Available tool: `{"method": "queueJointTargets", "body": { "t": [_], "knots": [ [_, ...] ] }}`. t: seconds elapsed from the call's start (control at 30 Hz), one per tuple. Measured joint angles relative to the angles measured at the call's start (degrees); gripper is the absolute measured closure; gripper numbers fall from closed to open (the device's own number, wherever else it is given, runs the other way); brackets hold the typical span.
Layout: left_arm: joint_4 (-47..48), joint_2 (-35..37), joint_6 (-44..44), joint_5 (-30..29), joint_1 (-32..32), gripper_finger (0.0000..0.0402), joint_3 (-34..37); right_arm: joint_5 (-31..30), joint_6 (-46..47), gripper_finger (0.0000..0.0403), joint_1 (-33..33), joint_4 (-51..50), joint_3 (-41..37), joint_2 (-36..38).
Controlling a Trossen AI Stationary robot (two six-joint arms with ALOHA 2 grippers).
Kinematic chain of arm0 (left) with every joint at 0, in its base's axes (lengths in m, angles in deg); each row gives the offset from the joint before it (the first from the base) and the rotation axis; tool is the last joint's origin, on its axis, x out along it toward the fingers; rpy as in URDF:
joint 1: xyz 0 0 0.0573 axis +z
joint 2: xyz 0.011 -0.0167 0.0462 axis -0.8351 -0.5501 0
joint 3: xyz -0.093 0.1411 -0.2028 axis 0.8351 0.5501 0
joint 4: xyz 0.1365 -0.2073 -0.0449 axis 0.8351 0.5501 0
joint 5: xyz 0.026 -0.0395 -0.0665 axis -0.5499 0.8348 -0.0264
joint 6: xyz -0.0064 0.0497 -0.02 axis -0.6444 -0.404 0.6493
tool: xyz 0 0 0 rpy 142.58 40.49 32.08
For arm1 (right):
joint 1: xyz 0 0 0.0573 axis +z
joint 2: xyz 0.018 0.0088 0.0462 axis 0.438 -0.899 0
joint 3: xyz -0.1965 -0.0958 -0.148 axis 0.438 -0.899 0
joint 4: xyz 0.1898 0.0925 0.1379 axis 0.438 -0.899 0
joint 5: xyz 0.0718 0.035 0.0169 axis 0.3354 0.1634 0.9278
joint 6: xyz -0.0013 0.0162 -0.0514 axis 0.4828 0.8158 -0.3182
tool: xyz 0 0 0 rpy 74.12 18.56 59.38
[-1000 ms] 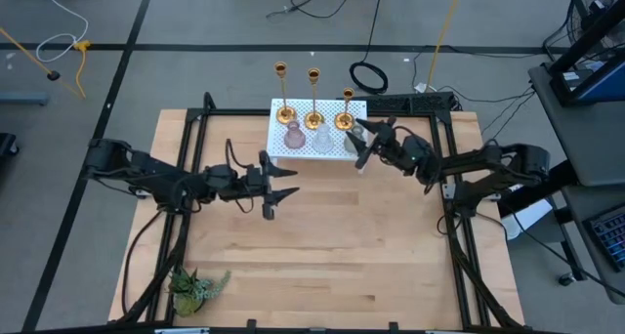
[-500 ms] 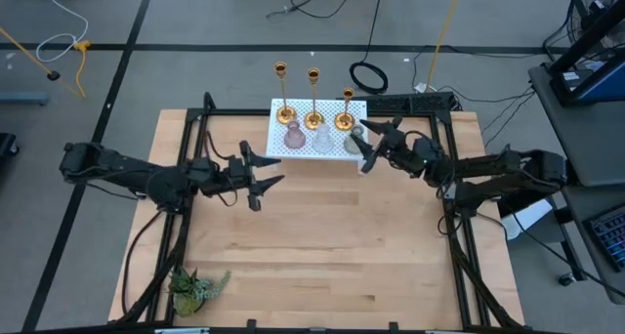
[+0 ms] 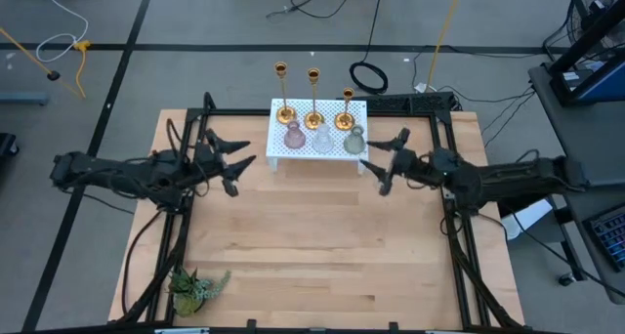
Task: Pick & Place candle stick holders
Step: Return to Home Position
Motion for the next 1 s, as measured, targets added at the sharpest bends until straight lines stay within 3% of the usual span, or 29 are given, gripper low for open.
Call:
{"method": "queueJointTargets", "body": {
  "t": [0.23,0.57,0.63,0.77,1.0],
  "knots": [
    [14.0,7.1,5.7,-0.8,0.0,0.0212,0.0,-0.1,1.2,0.0221,5.9,-16.4,0.0,8.8],
    [24.2,11.7,6.0,-0.3,0.0,0.0385,0.0,-0.4,5.5,0.0383,9.6,-30.2,0.0,15.9],
    [24.7,12.8,6.0,-0.7,0.0,0.0394,0.0,-4.4,5.6,0.0396,9.7,-29.9,-0.2,16.3],
    [24.0,14.2,6.0,-0.7,0.0,0.039,0.0,-20.5,7.0,0.0399,8.2,-27.5,-2.8,15.4],
    [21.9,14.1,5.7,-0.7,0.0,0.0392,0.0,-15.9,6.9,0.0402,0.2,-13.1,-8.6,8.9]
  ]
}}
